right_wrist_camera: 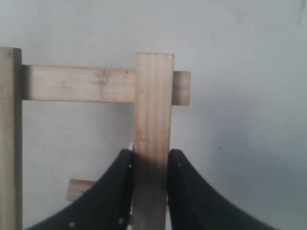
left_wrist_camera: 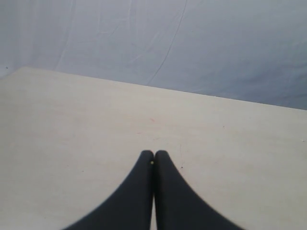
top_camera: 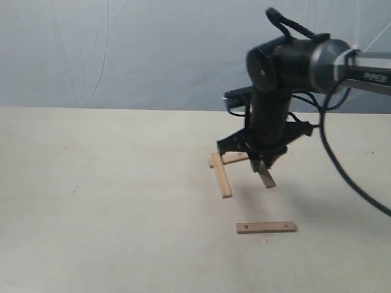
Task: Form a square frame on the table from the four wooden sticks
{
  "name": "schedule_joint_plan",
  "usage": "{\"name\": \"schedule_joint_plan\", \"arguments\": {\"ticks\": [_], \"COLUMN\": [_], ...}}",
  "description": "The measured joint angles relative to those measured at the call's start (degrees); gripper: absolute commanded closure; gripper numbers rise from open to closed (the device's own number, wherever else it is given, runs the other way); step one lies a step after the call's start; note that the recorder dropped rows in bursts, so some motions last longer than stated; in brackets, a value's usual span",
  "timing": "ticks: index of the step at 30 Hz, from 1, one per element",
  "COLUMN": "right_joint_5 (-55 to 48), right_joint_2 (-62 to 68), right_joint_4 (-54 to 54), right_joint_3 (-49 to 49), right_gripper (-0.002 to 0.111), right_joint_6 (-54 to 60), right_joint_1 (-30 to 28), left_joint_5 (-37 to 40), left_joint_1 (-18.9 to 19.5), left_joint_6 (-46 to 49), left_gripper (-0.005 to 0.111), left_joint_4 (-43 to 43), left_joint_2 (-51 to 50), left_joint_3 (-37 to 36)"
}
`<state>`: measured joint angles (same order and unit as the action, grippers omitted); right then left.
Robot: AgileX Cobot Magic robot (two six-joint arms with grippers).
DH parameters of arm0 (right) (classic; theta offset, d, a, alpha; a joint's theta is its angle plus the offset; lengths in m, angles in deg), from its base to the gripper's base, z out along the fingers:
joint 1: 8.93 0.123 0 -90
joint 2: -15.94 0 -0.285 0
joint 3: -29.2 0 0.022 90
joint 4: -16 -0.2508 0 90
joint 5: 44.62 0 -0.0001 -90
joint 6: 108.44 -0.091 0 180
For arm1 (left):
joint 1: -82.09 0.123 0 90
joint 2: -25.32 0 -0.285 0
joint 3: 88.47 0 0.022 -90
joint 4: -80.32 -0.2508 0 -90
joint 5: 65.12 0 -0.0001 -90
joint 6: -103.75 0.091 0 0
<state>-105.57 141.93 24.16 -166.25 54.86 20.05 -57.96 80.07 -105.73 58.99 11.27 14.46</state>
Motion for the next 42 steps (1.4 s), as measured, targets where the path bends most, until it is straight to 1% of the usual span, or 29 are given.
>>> {"name": "schedule_joint_plan", "arguments": {"ticks": [3, 6, 10, 30, 34, 38, 42], "right_joint_5": [9.08, 15.67, 20.84, 23.25, 23.29, 23.09, 22.31], "right_joint_2": [-4.38, -6.62, -6.81, -2.77, -2.77, -3.37, -2.53], "right_joint_4": [-3.28, -4.87, -6.11, -6.41, -8.65, -10.62, -11.3], "right_joint_3": [12.04, 19.57, 23.45, 23.71, 22.5, 18.84, 13.04], "right_gripper": [0.109, 0.109, 0.109, 0.109, 0.109, 0.109, 0.109], "right_joint_6": [0.0, 0.0, 0.0, 0.0, 0.0, -1.39, -4.17], "right_joint_1": [-3.79, -5.75, -6.01, -6.01, -5.86, -3.32, 0.84], "left_joint_5": [0.0, 0.0, 0.0, 0.0, 0.0, 0.0, 0.0], "left_joint_1": [0.0, 0.0, 0.0, 0.0, 0.0, 0.0, 0.0], "left_joint_6": [0.0, 0.0, 0.0, 0.0, 0.0, 0.0, 0.0], "left_gripper": [0.107, 0.107, 0.107, 0.107, 0.107, 0.107, 0.107], "left_joint_4": [-0.1, -0.1, -0.1, -0.54, -0.54, -0.54, -0.57], "left_joint_2": [0.0, 0.0, 0.0, 0.0, 0.0, 0.0, 0.0], "left_joint_3": [0.0, 0.0, 0.0, 0.0, 0.0, 0.0, 0.0]}}
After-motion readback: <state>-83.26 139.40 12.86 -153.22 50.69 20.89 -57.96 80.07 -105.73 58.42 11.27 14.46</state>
